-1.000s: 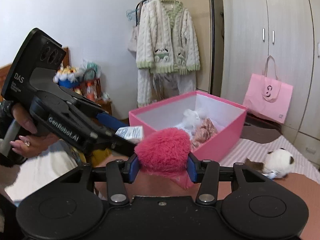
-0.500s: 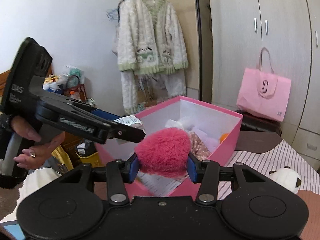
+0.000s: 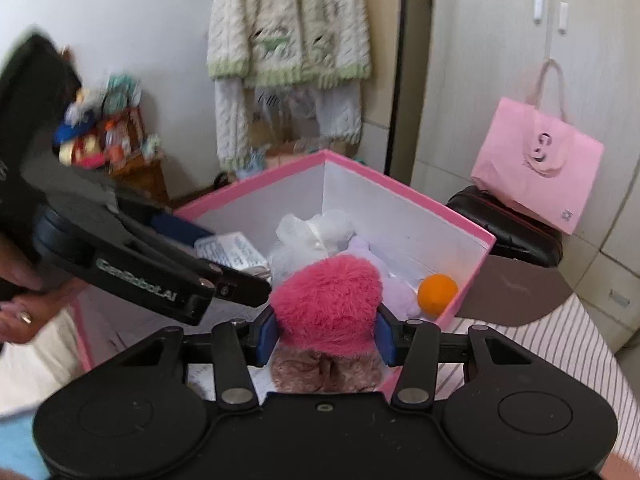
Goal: Organize soft objects
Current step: 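Lower the soap bar and pink ball into the box and open both tools, then withdraw both tools from the box toward the blue-and-white wipes pack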
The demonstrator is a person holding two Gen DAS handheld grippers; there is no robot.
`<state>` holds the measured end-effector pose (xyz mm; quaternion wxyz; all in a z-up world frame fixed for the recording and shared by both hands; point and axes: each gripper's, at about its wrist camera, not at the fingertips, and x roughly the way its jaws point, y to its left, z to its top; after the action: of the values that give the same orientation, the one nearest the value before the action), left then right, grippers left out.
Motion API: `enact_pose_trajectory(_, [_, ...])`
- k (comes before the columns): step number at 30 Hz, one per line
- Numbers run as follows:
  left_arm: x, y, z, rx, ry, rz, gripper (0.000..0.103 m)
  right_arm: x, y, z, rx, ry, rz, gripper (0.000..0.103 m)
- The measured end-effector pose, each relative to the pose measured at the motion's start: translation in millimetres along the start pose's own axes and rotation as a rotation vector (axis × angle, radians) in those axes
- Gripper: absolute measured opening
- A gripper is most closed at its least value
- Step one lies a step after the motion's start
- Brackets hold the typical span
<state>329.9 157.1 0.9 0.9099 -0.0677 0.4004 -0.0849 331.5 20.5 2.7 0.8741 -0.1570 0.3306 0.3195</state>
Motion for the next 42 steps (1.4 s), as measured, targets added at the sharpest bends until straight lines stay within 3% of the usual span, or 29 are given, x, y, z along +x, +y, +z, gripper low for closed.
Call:
enact_pose_trajectory(6, [7.7,-9.8,7.7,-0.001,0.003,0.052,0.079,22.8,-5.3,4.4,-0.048,0.035,-0.038,0.055])
enact_pose_trajectory(8, [10.5,-13.1,9.9,0.012,-0.007,0.102,0.08,26.2,-8.6,3.9,-0.034,0.028,-0.047,0.06])
enact_pose_trajectory(9, [9.7,-16.1,9.8,0.028,-0.017,0.128,0.08,26.8,-11.1,3.7,-0.021,0.026,-0.043,0.068])
enact_pose_trajectory(12, [-2.4,-20.7,5.4,0.046,-0.109,0.155,0.085,20.6,-14.4,0.9,0.005,0.007,-0.003,0.075])
enact_pose_trajectory(24, [-84.7,-24.3,-46.5,0.046,-0.27,0.034,0.085,-66.2,11.1,-41.3,0.069,-0.171,0.013,0.078])
enact_pose_trajectory(28, [-115.7,-37.5,-62.1,0.136,-0.321,-0.022,0.083,-90.7,14.6,-52.3,0.118,-0.18,0.049,0.078])
enact_pose_trajectory(33, [-149.8,-60.3,-75.9,0.243,-0.375,-0.02,0.084,-114.7,18.4,-68.2,0.167,-0.206,0.038,0.078])
enact_pose_trajectory(37, [-161.4,-72.8,-88.6,0.29,-0.372,-0.019,0.085,-131.4,22.5,-84.2,0.184,-0.207,0.026,0.079])
enact_pose_trajectory(42, [-163.4,-78.5,-104.6,0.285,-0.323,-0.071,0.085,-151.8,31.9,-109.5,0.183,-0.187,-0.026,0.079])
